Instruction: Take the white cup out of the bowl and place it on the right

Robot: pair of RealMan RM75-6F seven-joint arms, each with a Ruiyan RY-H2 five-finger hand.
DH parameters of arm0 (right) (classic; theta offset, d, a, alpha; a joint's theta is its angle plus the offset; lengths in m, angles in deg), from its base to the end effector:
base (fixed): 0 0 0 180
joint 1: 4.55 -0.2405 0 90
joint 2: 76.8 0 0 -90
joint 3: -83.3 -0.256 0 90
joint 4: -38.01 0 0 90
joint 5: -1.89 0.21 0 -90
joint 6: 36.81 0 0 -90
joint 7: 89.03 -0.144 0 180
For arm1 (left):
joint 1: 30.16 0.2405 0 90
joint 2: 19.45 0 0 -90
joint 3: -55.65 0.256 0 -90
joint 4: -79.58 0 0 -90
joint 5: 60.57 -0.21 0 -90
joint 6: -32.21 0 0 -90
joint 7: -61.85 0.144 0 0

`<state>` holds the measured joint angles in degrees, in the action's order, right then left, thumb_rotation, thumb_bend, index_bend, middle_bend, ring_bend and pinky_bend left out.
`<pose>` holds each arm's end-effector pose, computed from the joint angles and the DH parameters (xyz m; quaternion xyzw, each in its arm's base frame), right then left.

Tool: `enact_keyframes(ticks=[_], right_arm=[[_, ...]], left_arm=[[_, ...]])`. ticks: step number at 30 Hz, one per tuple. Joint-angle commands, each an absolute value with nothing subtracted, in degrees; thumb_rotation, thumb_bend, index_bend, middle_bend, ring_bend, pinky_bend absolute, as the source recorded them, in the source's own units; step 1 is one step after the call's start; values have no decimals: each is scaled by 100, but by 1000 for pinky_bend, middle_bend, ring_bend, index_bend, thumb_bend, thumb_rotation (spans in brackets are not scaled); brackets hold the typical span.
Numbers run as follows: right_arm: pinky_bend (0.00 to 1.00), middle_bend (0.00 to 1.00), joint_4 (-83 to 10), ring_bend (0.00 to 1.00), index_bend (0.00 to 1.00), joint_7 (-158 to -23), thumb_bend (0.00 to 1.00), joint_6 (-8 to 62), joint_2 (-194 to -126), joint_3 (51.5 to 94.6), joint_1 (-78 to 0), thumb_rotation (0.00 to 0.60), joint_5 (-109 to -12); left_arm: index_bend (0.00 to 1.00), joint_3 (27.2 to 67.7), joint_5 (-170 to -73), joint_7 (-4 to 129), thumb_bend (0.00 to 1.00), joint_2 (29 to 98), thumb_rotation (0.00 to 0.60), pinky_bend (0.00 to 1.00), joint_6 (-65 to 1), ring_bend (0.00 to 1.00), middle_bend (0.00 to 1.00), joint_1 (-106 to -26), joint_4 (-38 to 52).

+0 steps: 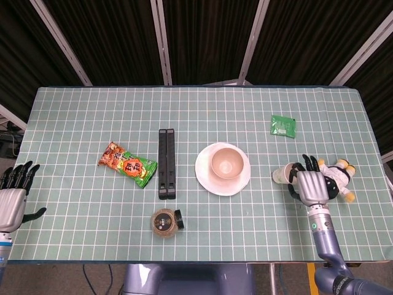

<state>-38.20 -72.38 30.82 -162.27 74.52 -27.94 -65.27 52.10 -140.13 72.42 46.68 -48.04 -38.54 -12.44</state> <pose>-0.2911 -0.2988 0.0471 0.6347 -0.3936 0.3150 0.5857 -0.3155 0.2020 0.1444 -0.6168 -0.3706 -0.3215 0.6155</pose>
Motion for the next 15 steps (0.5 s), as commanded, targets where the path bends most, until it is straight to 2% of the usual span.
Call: enact_keyframes(ticks=[1, 3, 10, 15], right_arm=[[0, 201, -3878, 0, 627, -7180, 283, 3031, -16178, 7456, -2794, 600, -6492], [0, 180, -3955, 0, 618, -7109, 271, 3002, -16121, 7463, -2797, 600, -6475], [0, 93, -4241, 0, 487, -6965, 259, 3035, -15938, 7482, -2770, 600, -6503], [0, 79, -4337, 0, 459, -6941, 255, 3079, -15890, 7514, -2751, 600, -6579]], left_arm=[[0, 5207, -14005, 7246, 0, 4671, 600, 0, -4806, 0, 0, -3853, -1243], [0, 5208, -14006, 7246, 0, 4669, 600, 0, -4806, 0, 0, -3854, -1245], [0, 5212, -14019, 7221, 0, 4659, 600, 0, -4814, 0, 0, -3850, -1248], [0, 5211, -14021, 7211, 0, 4653, 600, 0, -4814, 0, 0, -3851, -1247]])
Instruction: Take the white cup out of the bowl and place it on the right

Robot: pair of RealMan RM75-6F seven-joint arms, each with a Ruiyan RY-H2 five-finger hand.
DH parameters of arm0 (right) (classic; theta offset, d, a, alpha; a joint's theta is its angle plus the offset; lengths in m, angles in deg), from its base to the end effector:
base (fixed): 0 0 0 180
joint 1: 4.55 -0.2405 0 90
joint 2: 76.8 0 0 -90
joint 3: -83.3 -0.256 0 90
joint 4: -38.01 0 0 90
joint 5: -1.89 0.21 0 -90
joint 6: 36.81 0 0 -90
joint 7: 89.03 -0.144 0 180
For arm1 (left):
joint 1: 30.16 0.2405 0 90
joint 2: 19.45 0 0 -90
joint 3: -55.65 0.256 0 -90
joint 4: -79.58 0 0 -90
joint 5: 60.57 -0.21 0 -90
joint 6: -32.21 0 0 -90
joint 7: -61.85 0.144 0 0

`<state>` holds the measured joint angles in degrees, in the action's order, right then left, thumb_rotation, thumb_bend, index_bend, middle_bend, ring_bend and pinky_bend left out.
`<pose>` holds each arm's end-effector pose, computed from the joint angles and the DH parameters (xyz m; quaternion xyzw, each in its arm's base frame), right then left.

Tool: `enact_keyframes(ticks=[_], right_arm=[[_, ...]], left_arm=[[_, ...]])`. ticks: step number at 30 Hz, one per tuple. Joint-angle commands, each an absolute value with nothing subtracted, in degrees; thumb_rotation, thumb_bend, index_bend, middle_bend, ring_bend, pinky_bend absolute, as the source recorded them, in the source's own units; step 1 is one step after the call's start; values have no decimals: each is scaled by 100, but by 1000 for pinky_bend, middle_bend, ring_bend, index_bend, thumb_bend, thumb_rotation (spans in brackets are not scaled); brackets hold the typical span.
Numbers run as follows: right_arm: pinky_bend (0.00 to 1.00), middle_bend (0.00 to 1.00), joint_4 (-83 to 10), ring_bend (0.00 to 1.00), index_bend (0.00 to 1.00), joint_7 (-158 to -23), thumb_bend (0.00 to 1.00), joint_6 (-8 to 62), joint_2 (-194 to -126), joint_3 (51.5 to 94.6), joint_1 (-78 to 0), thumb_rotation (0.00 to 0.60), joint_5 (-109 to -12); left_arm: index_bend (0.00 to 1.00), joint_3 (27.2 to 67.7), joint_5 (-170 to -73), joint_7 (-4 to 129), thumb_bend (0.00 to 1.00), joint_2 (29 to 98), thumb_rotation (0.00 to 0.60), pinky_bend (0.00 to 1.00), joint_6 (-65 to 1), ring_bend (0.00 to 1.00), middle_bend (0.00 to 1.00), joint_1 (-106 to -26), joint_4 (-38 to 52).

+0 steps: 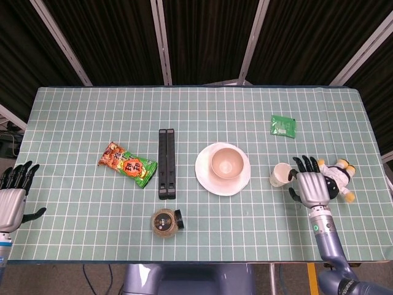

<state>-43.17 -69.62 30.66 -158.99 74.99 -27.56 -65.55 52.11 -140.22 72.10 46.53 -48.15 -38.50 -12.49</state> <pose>-0.2839 -0.2925 0.0560 0.6495 -0.3851 0.3059 0.5800 -0.3154 0.2018 0.1454 -0.6160 -0.3710 -0.3232 0.6152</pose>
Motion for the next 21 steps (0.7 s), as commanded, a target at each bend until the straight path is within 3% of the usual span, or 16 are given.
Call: enact_keyframes(ticks=[1, 4, 14, 21], right_arm=[[0, 70, -4360, 0, 441, -6935, 254, 3086, -15882, 7519, -2747, 600, -6590], [0, 44, -4437, 0, 384, -6921, 253, 3116, -15848, 7528, -2733, 600, -6621], [0, 0, -4939, 0, 36, -6923, 217, 3590, -15532, 7605, -2519, 600, -6960], [0, 0, -4795, 0, 0, -7736, 95, 4445, -15260, 7929, -2038, 600, -7871]], left_arm=[[0, 5210, -14020, 7209, 0, 4653, 600, 0, -4812, 0, 0, -3852, -1246], [0, 5207, -14017, 7197, 0, 4653, 600, 0, -4814, 0, 0, -3851, -1239], [0, 5198, -14011, 7161, 0, 4643, 600, 0, -4828, 0, 0, -3845, -1221], [0, 5208, -13973, 7108, 0, 4654, 600, 0, -4825, 0, 0, -3815, -1126]])
